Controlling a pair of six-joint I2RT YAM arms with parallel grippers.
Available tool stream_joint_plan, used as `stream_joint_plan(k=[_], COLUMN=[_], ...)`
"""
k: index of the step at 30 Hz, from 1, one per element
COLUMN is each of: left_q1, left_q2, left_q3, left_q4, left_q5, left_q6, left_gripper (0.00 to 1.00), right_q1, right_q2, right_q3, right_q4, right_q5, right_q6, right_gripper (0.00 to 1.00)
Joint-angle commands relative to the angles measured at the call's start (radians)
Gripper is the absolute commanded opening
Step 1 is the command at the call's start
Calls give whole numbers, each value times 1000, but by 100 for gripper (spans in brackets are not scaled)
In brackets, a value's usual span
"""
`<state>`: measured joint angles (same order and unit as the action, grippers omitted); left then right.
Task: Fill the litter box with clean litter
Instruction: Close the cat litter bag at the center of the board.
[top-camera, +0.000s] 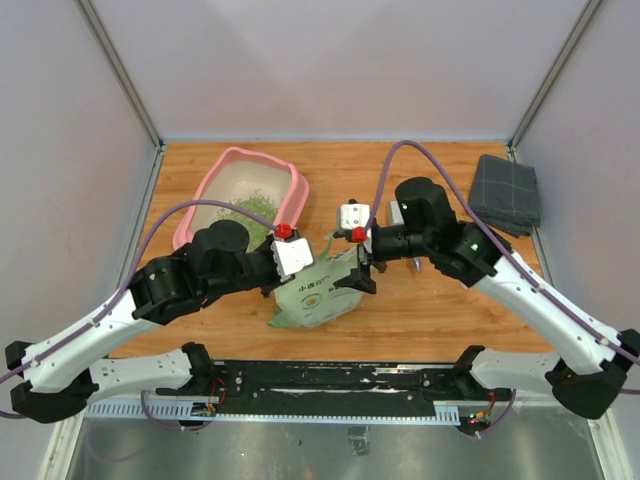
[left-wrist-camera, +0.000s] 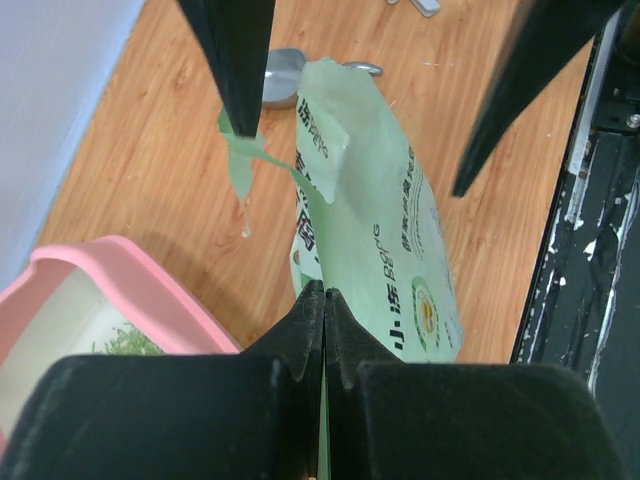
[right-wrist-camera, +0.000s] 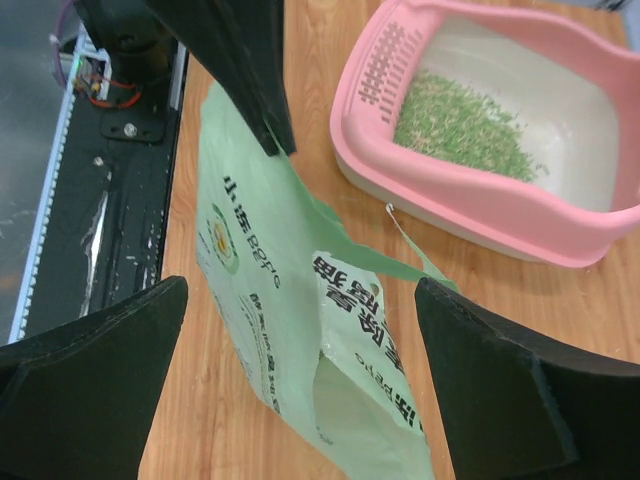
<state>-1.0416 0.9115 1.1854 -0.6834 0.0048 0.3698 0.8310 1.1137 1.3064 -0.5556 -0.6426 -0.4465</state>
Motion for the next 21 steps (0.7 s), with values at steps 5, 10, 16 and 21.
stream_joint_plan(k=[5, 10, 16, 21], left_q1=[15, 18, 20, 20], left_q2=[-60, -56, -59, -51], left_q3=[3, 6, -15, -20], left_q4=[32, 23, 31, 49], left_q5=[-1, 19, 22, 54], left_q6=[96, 100, 103, 100], left_gripper=[0, 0, 0, 0], right_q1=[-8, -7, -8, -6], right_q2=[160, 216, 120, 154], right_q3=[117, 173, 234, 259], right_q4=[-40, -106, -76, -78], right_q5=[-57, -41, -48, -74], right_q6=[-126, -136, -98, -87], right_gripper=[98, 98, 98, 98])
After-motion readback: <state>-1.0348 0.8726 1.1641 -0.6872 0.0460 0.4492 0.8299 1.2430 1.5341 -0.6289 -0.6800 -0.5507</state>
